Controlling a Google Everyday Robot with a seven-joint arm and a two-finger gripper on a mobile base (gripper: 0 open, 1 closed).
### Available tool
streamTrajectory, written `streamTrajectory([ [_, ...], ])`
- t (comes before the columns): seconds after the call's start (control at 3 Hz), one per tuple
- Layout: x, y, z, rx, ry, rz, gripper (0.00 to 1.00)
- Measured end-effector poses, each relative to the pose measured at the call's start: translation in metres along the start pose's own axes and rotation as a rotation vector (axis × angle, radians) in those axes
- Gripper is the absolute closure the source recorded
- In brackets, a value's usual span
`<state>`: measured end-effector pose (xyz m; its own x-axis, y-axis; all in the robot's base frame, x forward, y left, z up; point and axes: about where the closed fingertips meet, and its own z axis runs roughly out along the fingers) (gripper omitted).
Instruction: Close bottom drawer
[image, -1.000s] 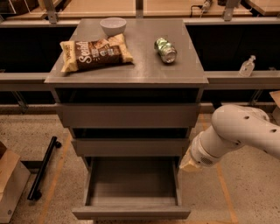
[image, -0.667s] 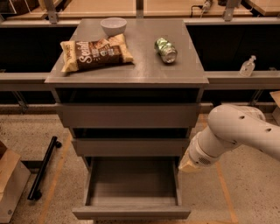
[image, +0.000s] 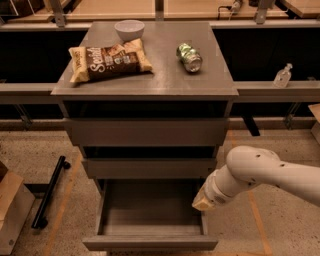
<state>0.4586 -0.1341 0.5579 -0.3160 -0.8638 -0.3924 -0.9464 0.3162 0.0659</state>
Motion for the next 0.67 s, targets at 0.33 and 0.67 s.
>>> streamTrajectory([
  [0.33,0.014,-0.011,0.049,-0.020,-0.025,0.047,1.00],
  [0.67,0.028,-0.024,0.095,-0.070,-0.050,0.111,1.00],
])
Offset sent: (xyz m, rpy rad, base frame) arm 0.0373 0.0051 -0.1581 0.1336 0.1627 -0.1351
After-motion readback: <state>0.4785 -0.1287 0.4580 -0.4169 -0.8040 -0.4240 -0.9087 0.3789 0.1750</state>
